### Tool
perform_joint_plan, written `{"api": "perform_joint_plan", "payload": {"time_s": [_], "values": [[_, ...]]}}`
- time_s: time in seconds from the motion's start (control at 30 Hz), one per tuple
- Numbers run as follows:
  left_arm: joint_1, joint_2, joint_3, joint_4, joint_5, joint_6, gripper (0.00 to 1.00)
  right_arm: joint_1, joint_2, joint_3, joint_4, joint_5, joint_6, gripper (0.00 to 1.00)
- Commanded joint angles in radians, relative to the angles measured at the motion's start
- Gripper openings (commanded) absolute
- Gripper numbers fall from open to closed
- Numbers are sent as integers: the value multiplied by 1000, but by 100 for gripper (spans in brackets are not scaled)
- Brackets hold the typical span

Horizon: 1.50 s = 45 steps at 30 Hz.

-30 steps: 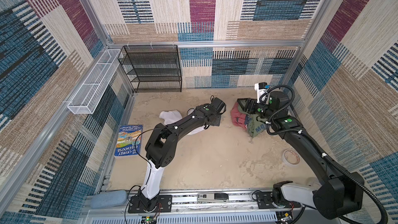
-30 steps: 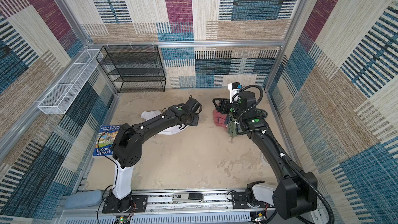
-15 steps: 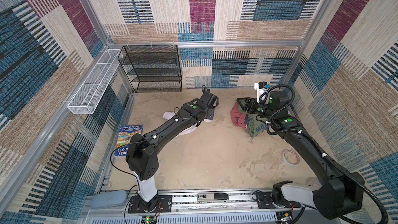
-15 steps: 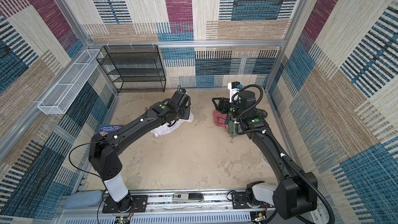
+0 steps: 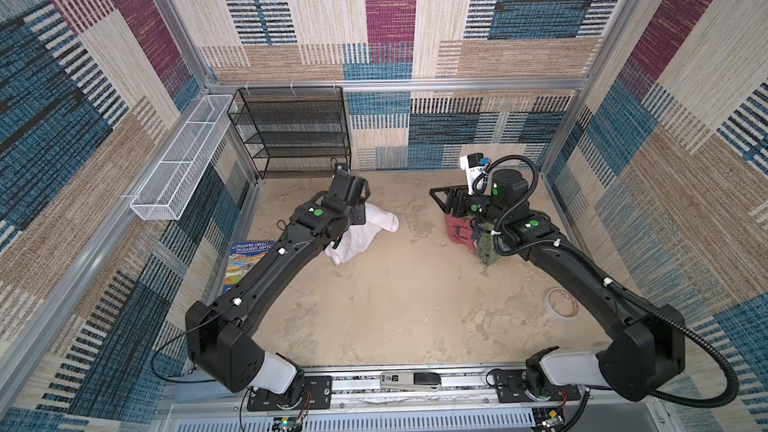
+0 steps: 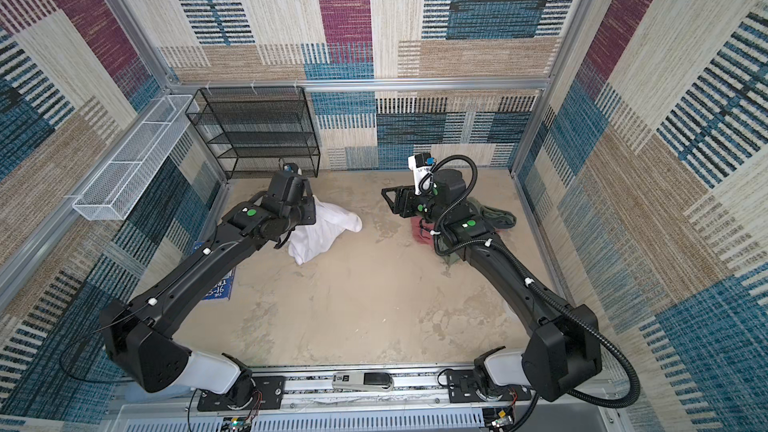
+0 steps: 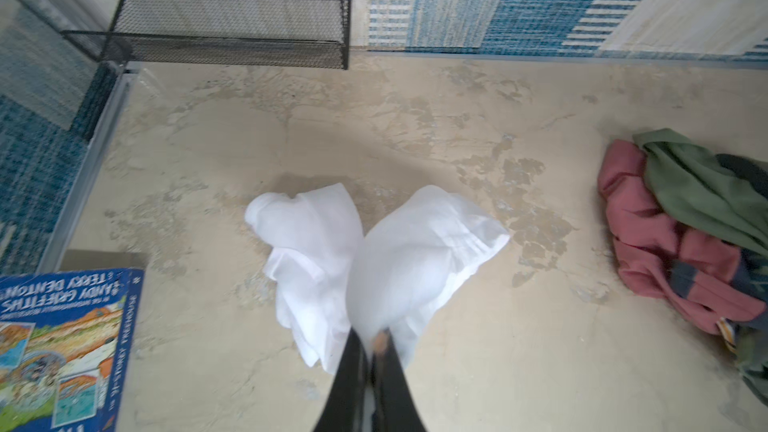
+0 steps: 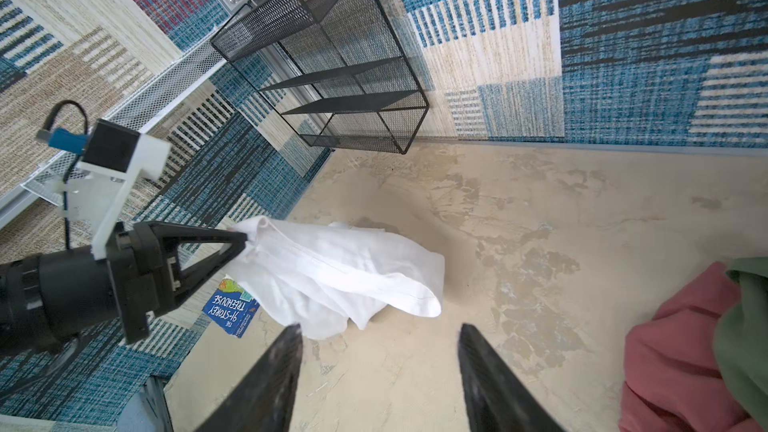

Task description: Pick out a specific cloth from the pile

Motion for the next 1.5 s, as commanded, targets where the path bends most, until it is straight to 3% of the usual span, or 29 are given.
{"api": "perform_joint_plan", "payload": {"time_s": [0.0, 0.2, 0.53, 1.47], "values": [[42, -60, -40, -45, -3, -3, 0, 29, 21, 18, 52, 4, 5, 63], [126, -144, -102, -105, -43, -3, 0, 77, 65, 47, 64, 1, 5, 63], [203, -169, -205, -122, -68, -33, 0, 107, 133, 78, 80, -43, 4, 62], [260, 247, -135, -15, -165, -46, 2, 110, 172, 82, 49, -4, -3, 63]]}}
